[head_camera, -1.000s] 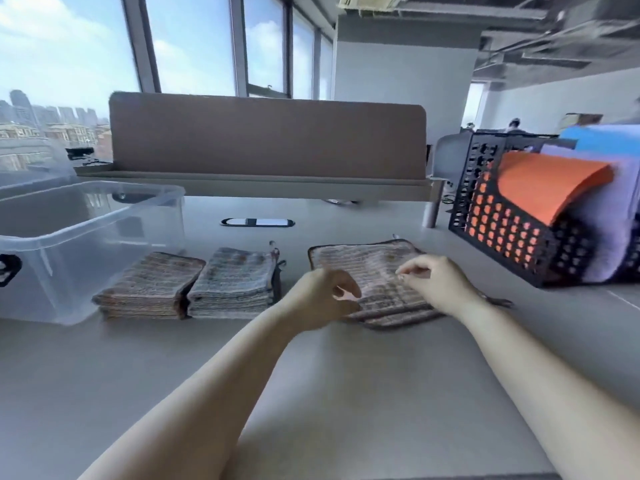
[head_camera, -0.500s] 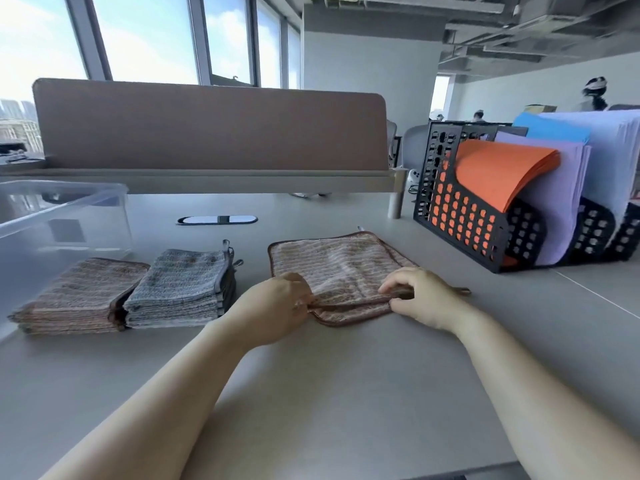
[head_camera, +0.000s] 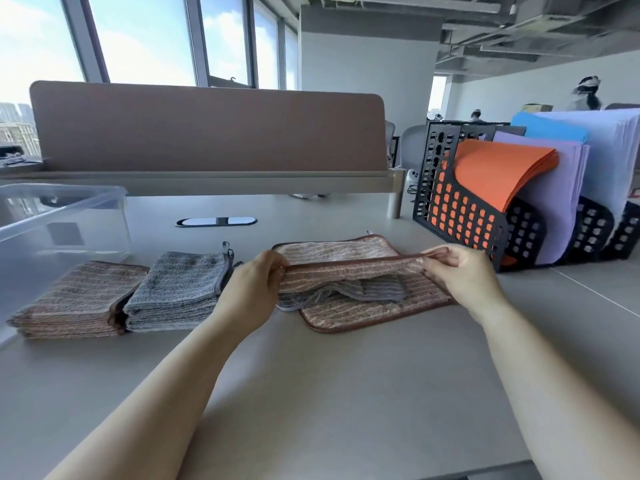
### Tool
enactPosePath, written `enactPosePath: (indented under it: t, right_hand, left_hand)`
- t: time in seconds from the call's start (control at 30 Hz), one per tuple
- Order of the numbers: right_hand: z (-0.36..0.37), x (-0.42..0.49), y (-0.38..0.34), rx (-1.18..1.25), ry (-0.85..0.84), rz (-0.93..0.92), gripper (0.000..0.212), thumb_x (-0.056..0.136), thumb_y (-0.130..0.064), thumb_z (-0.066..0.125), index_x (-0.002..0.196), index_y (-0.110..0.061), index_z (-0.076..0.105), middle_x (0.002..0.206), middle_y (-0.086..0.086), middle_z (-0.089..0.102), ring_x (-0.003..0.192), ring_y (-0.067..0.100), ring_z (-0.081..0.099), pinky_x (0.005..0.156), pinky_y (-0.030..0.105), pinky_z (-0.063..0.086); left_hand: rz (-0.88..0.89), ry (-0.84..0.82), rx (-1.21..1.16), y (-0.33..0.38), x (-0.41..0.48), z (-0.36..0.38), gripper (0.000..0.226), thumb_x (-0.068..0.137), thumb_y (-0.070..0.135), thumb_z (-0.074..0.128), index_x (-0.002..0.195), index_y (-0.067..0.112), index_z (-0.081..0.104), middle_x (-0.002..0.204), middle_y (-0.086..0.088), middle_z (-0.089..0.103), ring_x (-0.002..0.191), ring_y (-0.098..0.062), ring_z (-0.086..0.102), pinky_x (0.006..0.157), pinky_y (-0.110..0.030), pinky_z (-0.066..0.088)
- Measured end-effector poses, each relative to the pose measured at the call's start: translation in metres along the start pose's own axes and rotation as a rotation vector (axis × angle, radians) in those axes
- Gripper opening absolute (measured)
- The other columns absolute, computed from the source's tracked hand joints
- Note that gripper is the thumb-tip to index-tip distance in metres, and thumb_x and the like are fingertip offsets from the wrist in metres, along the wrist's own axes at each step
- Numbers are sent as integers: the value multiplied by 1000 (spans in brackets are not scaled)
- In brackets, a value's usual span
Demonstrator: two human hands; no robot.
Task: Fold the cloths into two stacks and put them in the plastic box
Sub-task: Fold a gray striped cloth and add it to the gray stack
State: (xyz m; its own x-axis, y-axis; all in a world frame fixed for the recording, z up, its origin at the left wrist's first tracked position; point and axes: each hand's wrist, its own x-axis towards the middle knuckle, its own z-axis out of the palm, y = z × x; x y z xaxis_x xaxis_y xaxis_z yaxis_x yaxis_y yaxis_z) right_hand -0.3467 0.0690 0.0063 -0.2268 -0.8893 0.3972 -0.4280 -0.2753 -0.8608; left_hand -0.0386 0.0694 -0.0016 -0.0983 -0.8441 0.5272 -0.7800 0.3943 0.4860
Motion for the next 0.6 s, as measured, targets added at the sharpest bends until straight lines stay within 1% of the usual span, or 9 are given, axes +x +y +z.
enactPosePath:
  t: [0.07,0.17,0.23,0.3,0.37,0.43,0.5,0.53,0.6]
  right_hand:
    - [-3,0,-2,85,-13,15,10,84,-11,67,94,-10,69,81,-5,68,68,2,63,66,9,49]
    - [-4,0,-4,100,-42,-8,7,88,-17,63,89,-18,69,75,-16,67,62,-12,58,73,16,45]
    - [-4,0,-4,131,-42,-25,12,90,-20,60,80,-23,67,69,-17,65,65,-5,55,74,21,42]
    - [-4,0,-5,163,-31,-59,16,91,-23,59,76,-21,64,74,-6,60,74,7,50,77,26,38]
    - [-6,0,-8,218,1,-88,19,92,-23,57,74,-22,62,76,-4,58,77,10,49,78,25,38]
    - [-9,-2,-15,335,49,-107,20,93,-20,56,74,-22,61,73,-8,59,72,7,52,74,20,42]
    - [-11,-2,-19,398,63,-100,19,93,-19,56,75,-21,61,69,-9,63,66,7,57,65,21,49]
    - [-10,-2,-18,338,41,-74,18,92,-20,56,76,-21,62,72,-7,66,68,10,60,65,26,50]
    - [-5,-2,-10,18,-70,12,10,91,-22,59,82,-20,64,85,-1,69,80,17,62,74,31,47]
  left_hand:
    - [-38,19,-21,-1,1,-1,21,94,10,49,111,12,60,103,-10,69,95,-29,61,71,-28,39]
    - [-50,46,-60,2,1,-4,17,96,15,48,109,12,58,96,-8,66,86,-26,57,68,-30,38]
    - [-35,68,-58,6,-1,-5,16,96,19,46,108,13,56,92,-6,65,83,-25,56,68,-33,42]
    - [-15,105,-80,11,-1,-7,14,96,20,47,105,15,56,87,-3,64,80,-25,57,69,-36,45]
    - [44,158,-140,17,-2,-10,9,96,20,47,100,17,55,80,2,62,74,-19,57,67,-37,46]
    - [114,215,-217,25,-4,-14,5,97,19,47,95,22,51,75,9,58,65,-5,54,61,-30,44]
    - [114,225,-235,29,-4,-14,7,97,21,46,93,26,49,75,10,59,62,-2,54,56,-22,42]
    - [74,179,-199,26,-3,-12,6,97,23,46,95,25,51,77,8,60,61,-4,55,57,-25,45]
    - [-47,1,-12,16,0,-2,10,97,25,46,101,21,55,86,-1,66,72,-18,60,64,-34,51]
